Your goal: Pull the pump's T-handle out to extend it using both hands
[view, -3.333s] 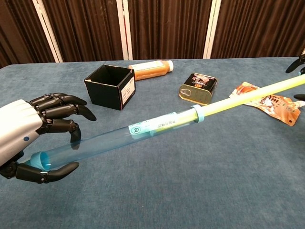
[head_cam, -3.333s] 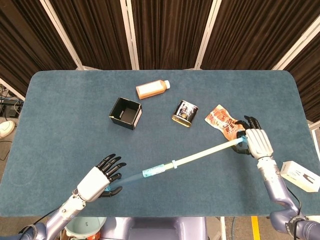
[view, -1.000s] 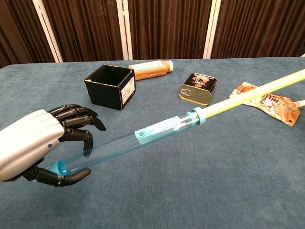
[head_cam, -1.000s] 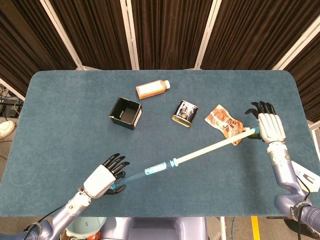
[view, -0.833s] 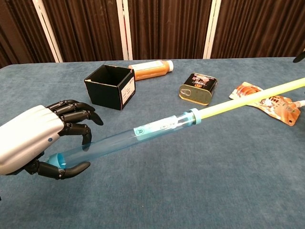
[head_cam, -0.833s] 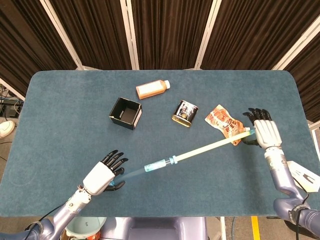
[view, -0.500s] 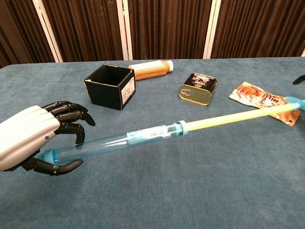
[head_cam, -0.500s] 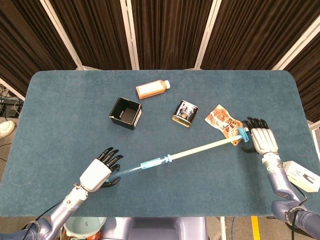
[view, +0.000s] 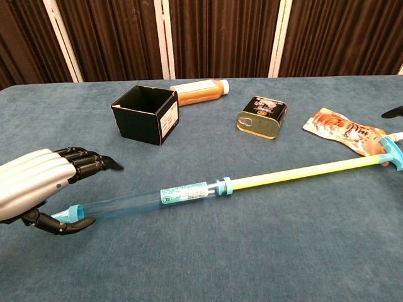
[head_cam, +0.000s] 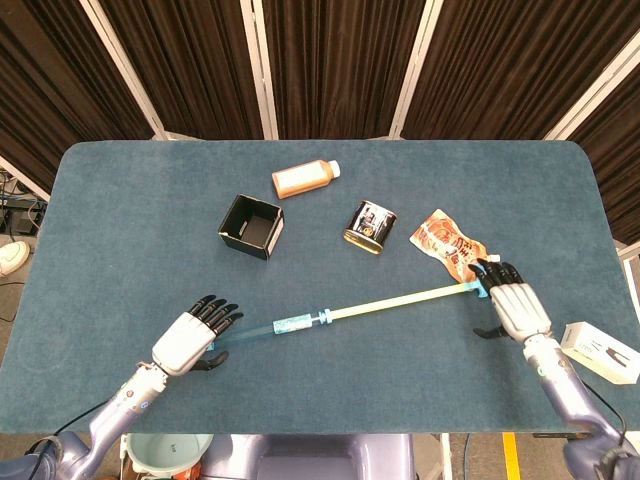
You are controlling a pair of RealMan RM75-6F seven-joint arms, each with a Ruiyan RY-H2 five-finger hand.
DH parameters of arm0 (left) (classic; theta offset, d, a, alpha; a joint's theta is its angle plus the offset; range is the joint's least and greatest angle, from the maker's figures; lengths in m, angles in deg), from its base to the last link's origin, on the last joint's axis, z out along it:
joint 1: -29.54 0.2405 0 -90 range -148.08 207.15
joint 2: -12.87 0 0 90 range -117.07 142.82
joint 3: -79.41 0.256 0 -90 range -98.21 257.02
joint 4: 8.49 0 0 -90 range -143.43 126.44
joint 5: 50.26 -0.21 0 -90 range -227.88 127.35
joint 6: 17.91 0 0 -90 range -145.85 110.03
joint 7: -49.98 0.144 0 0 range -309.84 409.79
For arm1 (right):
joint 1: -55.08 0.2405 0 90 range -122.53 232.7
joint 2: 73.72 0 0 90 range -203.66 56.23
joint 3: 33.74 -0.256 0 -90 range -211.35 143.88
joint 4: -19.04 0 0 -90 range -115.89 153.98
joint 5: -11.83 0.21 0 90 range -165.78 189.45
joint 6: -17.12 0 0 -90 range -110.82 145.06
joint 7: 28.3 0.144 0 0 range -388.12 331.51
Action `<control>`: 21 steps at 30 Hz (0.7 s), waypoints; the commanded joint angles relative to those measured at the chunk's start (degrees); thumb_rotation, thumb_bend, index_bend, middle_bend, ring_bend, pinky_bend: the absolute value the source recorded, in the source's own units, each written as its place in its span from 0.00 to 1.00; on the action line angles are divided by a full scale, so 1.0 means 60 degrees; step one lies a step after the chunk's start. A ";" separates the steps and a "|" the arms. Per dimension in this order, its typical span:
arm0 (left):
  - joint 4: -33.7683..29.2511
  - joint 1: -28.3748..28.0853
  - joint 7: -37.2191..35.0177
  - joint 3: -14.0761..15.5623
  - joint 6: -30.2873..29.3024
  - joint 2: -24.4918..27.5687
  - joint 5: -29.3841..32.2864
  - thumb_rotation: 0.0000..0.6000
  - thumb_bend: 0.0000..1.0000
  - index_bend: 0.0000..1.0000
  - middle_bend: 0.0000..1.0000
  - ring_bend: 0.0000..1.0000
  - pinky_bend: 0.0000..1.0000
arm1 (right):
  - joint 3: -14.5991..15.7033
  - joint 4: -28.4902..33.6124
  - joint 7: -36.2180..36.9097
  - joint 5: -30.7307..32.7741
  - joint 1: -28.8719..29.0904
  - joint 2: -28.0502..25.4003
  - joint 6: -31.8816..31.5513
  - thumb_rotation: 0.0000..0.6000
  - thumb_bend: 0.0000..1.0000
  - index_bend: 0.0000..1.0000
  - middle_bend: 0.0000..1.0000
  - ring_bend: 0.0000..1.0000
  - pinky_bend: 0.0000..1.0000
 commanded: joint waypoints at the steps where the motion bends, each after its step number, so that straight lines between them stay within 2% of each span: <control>1: -0.1176 0.0021 0.0567 -0.0192 0.0352 0.0705 0.0534 1.00 0.06 0.00 0.07 0.12 0.15 | 0.0260 0.1038 0.0232 -0.0714 -0.0573 -0.0731 -0.1112 1.00 0.00 0.00 0.00 0.00 0.00; 4: -0.1846 0.0243 0.0857 -0.0398 -0.0096 0.1170 0.0718 1.00 0.06 0.00 0.06 0.12 0.15 | 0.0163 0.1461 -0.0234 -0.0947 -0.1078 -0.0972 -0.2311 1.00 0.00 0.00 0.00 0.00 0.00; 8: -0.3234 0.0829 0.2177 -0.0621 -0.0532 0.2229 0.1479 1.00 0.06 0.00 0.03 0.09 0.15 | -0.0342 0.1642 -0.1475 -0.0632 -0.1842 -0.0928 -0.4075 1.00 0.00 0.00 0.00 0.00 0.00; 10: -0.3858 0.1238 0.2600 -0.0700 -0.0876 0.2675 0.1949 1.00 0.06 0.00 0.03 0.09 0.15 | -0.0420 0.1679 -0.2017 -0.0602 -0.2229 -0.0844 -0.4812 1.00 0.00 0.00 0.00 0.00 0.00; 15: -0.4368 0.1826 0.2767 -0.0735 -0.1267 0.3152 0.2627 1.00 0.06 0.00 0.02 0.08 0.13 | -0.0075 0.1659 -0.2460 -0.0938 -0.2760 -0.0767 -0.5404 1.00 0.00 0.00 0.00 0.00 0.00; 18: -0.4634 0.1895 0.3096 -0.0578 -0.0974 0.3616 0.2802 1.00 0.07 0.00 0.00 0.05 0.11 | 0.0225 0.1494 -0.2229 -0.1303 -0.2957 -0.0696 -0.5454 1.00 0.00 0.00 0.00 0.00 0.00; 21: -0.4717 0.2053 0.3177 -0.0831 -0.1379 0.3734 0.2899 1.00 0.07 0.00 0.00 0.04 0.11 | 0.0327 0.1571 -0.2223 -0.1531 -0.3043 -0.0741 -0.5472 1.00 0.00 0.00 0.00 0.00 0.00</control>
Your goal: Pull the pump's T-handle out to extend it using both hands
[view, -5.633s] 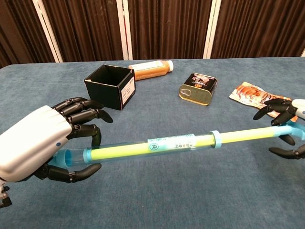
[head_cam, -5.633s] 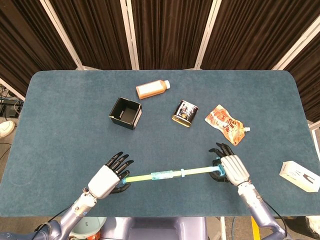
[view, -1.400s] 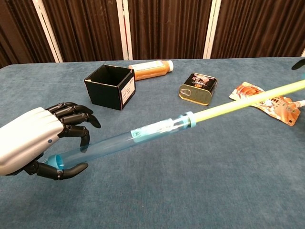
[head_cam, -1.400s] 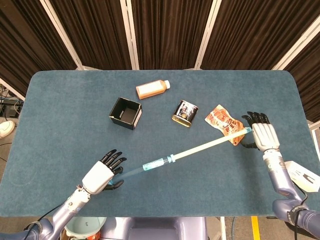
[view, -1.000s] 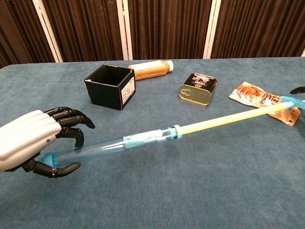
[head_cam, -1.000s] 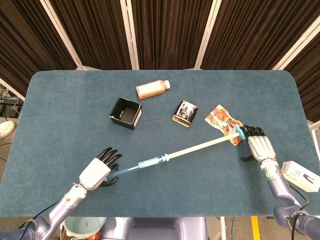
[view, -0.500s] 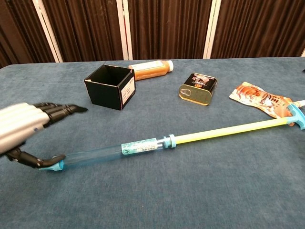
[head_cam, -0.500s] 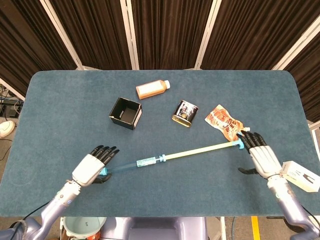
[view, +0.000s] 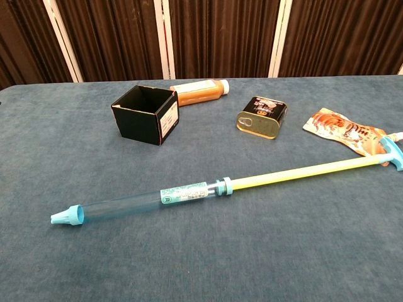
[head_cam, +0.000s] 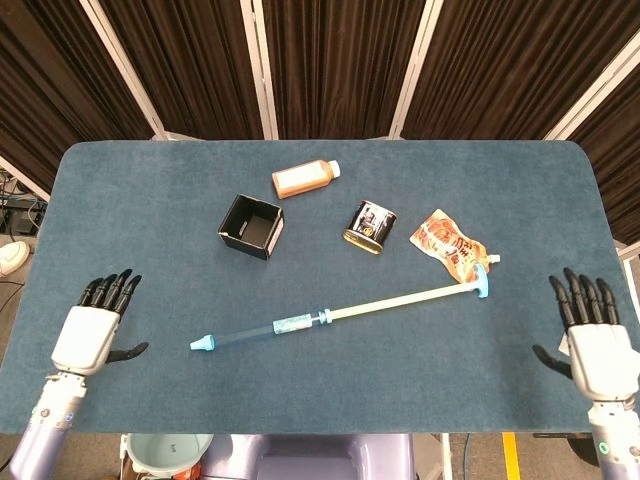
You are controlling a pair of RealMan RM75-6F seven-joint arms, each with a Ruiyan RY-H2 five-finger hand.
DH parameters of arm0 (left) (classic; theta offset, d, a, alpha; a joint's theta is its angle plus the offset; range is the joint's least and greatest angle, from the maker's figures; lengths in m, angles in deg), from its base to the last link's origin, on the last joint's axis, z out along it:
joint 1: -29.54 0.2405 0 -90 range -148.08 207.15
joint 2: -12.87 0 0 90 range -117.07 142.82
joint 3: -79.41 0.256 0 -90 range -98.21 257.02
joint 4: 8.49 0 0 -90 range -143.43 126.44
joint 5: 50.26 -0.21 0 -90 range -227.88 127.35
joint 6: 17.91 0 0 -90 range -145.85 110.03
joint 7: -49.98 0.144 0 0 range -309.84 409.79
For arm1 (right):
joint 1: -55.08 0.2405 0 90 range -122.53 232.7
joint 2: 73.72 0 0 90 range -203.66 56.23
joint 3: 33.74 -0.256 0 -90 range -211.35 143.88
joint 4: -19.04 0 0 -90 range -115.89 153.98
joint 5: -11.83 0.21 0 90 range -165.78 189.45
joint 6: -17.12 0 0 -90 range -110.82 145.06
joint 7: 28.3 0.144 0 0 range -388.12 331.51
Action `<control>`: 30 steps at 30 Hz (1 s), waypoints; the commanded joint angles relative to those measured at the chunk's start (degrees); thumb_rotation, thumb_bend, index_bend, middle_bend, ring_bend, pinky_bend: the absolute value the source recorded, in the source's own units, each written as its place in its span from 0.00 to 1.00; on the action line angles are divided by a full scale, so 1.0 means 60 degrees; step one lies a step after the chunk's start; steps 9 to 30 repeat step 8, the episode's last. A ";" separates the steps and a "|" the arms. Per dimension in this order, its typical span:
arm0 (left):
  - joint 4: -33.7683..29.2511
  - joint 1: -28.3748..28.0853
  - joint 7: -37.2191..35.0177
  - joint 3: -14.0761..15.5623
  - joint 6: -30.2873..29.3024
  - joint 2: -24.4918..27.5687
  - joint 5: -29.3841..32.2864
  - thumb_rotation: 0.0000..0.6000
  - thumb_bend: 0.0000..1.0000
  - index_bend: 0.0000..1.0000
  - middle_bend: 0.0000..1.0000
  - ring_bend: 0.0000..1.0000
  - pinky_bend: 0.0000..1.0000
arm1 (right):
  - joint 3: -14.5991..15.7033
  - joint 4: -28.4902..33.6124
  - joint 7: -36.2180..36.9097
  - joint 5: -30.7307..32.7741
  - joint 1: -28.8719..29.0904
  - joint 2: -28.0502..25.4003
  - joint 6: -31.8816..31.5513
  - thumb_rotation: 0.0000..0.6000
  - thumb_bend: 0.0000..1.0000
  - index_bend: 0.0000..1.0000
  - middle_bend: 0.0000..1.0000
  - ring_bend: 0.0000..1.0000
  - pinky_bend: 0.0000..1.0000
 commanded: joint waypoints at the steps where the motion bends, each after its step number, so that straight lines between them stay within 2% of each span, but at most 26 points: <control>1: -0.0132 0.0249 0.0177 -0.0228 -0.0530 0.0215 0.0062 1.00 0.07 0.00 0.00 0.03 0.11 | 0.0088 0.0044 -0.0011 -0.0156 -0.0143 -0.0034 -0.0031 1.00 0.00 0.00 0.00 0.00 0.00; 6: 0.0294 0.0503 -0.0615 -0.0261 -0.1328 0.0169 -0.0695 1.00 0.07 0.00 0.00 0.01 0.10 | -0.0034 0.0217 0.0434 0.0063 -0.0178 -0.0295 0.0227 1.00 0.00 0.00 0.00 0.00 0.00; 30: 0.0394 0.0530 -0.0727 -0.0221 -0.1288 0.0218 -0.0783 1.00 0.07 0.00 0.00 0.00 0.10 | -0.0072 0.0247 0.0537 0.0100 -0.0186 -0.0366 0.0305 1.00 0.00 0.00 0.00 0.00 0.00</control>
